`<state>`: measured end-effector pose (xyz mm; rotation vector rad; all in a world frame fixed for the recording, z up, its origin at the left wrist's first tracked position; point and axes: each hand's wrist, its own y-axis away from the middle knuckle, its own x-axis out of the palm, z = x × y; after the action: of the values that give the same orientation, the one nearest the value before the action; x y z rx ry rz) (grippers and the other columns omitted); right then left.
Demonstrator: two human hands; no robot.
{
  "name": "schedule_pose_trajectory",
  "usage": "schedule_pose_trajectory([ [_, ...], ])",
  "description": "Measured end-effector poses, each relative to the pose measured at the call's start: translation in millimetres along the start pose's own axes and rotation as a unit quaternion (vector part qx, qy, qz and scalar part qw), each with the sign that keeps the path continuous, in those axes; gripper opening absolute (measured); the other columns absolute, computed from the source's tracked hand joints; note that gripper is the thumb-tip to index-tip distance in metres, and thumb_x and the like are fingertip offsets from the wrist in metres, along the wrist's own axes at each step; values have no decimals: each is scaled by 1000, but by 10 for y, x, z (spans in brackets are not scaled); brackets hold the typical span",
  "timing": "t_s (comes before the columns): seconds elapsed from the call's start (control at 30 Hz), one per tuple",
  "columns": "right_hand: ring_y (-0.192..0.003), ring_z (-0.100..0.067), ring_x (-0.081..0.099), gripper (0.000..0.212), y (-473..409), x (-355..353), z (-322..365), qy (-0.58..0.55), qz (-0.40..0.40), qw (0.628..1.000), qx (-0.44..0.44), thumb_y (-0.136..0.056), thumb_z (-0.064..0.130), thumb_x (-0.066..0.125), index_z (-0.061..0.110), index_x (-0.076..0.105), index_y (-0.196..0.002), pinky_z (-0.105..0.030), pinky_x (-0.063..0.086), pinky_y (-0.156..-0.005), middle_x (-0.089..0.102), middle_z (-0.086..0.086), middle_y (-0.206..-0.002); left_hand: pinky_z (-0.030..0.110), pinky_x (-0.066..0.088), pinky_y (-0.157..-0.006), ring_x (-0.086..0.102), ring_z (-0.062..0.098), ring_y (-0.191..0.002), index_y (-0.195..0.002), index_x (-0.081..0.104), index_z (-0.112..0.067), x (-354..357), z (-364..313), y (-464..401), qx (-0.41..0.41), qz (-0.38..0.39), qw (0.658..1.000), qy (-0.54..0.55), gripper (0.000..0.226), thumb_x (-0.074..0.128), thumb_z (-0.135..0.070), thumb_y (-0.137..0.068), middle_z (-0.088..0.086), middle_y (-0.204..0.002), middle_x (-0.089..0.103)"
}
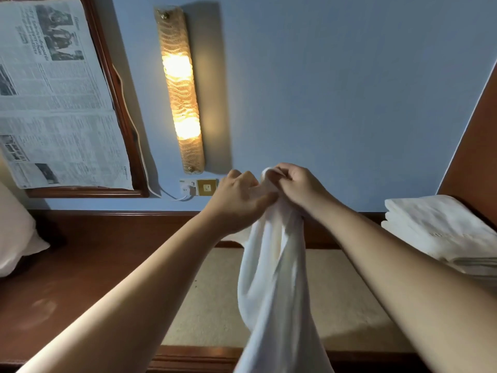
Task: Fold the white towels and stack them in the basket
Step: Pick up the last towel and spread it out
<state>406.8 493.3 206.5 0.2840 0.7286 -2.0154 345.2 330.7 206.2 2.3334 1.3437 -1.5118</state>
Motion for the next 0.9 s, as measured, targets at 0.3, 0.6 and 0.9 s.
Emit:
schedule_pose_trajectory([
  [0.3,-68,-2,55,17,135,-215,-36,159,50,985,-44,-102,39,62,25,61,-93,-25,38,-60,65,11,-78,36,42,-66,59,26,-81,-101,65,-20,-118,23,-39,48,-103,993,-21,14,51,-24,-101,2,-89,69],
  [0.6,-80,-19,66,18,531,-184,-831,148,-75,984,72,-102,26,62,20,62,-85,-35,48,-70,67,6,-79,35,31,-60,49,26,-73,-104,60,-21,-249,190,33,55,-145,982,-110,13,48,-25,-104,-6,-82,54],
  [0.9,-77,-11,62,27,267,-247,73,96,65,990,-78,-106,34,57,24,67,-83,-22,43,-69,67,4,-79,35,52,-76,64,12,-88,-123,57,-43,-25,-10,47,28,30,997,-65,66,59,-89,-75,-7,-83,69],
])
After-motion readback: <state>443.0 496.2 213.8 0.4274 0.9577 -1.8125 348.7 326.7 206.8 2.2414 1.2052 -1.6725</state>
